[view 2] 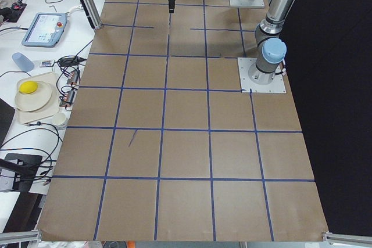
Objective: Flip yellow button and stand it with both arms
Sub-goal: 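Open the right gripper and lift it off the standing yellow button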
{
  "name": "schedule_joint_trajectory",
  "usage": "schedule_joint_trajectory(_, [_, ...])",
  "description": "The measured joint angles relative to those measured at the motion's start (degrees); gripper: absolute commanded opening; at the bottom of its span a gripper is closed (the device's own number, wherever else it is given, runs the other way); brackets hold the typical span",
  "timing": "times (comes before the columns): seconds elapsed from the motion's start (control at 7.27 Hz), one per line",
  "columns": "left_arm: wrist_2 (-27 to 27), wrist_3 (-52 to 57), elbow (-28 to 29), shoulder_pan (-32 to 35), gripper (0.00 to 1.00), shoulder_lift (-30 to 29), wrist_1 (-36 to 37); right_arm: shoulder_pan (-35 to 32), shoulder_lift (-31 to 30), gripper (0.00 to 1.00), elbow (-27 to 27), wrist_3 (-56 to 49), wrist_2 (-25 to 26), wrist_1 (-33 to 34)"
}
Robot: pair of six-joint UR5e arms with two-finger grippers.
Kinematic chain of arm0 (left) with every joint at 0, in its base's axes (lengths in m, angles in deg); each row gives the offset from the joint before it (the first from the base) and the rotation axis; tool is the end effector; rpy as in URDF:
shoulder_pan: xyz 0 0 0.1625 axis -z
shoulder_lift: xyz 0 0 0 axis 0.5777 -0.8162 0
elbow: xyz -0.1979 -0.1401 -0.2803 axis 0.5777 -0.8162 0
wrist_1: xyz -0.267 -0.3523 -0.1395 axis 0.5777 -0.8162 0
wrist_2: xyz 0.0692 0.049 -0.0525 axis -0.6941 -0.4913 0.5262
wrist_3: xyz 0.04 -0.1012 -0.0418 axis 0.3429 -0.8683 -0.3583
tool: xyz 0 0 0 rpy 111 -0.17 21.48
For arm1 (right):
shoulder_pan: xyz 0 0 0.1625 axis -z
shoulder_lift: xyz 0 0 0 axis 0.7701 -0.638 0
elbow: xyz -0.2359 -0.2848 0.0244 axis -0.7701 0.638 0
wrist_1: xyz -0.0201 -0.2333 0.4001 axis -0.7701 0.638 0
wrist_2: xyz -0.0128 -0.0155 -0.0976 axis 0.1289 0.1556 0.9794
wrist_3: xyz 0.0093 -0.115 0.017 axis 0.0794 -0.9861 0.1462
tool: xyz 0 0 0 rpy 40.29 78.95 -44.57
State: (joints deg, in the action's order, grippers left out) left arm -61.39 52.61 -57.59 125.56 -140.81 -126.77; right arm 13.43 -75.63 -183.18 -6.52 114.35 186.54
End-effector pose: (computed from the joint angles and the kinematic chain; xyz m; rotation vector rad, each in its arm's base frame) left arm -0.1434 -0.5600 0.4215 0.0679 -3.0741 0.0799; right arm -0.2873 -0.4375 0.1156 -0.7218 2.8658 -0.5357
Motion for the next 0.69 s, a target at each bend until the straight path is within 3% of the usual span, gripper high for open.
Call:
schedule_joint_trajectory(0.41, [0.0,0.0,0.0,0.0,1.0,0.06,0.04,0.05,-0.37,1.0,0.31,0.83,0.33,-0.05])
schedule_joint_trajectory(0.69, [0.02,0.0,0.0,-0.01,1.0,0.09,0.02,-0.55,-3.88,1.0,0.9,5.88,2.86,-2.99])
